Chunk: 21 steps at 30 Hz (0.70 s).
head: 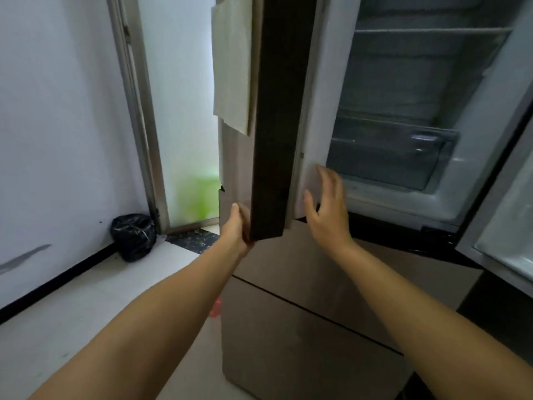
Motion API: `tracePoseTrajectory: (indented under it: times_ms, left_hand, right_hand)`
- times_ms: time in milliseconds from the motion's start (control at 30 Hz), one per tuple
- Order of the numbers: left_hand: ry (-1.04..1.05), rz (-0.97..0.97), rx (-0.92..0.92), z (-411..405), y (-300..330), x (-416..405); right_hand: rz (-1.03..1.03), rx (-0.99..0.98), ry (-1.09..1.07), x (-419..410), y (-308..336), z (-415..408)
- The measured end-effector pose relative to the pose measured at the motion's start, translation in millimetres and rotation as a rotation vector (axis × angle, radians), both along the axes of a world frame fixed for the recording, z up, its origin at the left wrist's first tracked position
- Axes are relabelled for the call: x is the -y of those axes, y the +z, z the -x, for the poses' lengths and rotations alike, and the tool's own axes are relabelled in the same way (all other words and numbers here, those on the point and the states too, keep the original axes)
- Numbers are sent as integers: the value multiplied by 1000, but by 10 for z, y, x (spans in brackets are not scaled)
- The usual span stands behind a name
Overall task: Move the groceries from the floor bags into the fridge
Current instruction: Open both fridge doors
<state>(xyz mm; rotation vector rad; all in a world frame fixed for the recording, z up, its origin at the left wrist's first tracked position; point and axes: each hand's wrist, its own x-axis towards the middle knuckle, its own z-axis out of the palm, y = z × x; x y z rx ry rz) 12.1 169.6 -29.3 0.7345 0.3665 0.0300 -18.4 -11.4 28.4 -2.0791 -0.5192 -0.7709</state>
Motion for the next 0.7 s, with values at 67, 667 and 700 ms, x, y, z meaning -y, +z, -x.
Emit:
tracePoseTrajectory:
  times_ms: [67,667,700]
  left_hand:
    - [92,-139,-50,179,-4,-268]
    - [754,-1533,320,581,1201,-1609]
    - [731,-1525,338,550,1207,-1725]
  right_hand:
    - [-47,-32,-8,-61,86,-24]
    - [448,376,239,-1992,241,-71]
    - [459,388,241,-2087,252,-87]
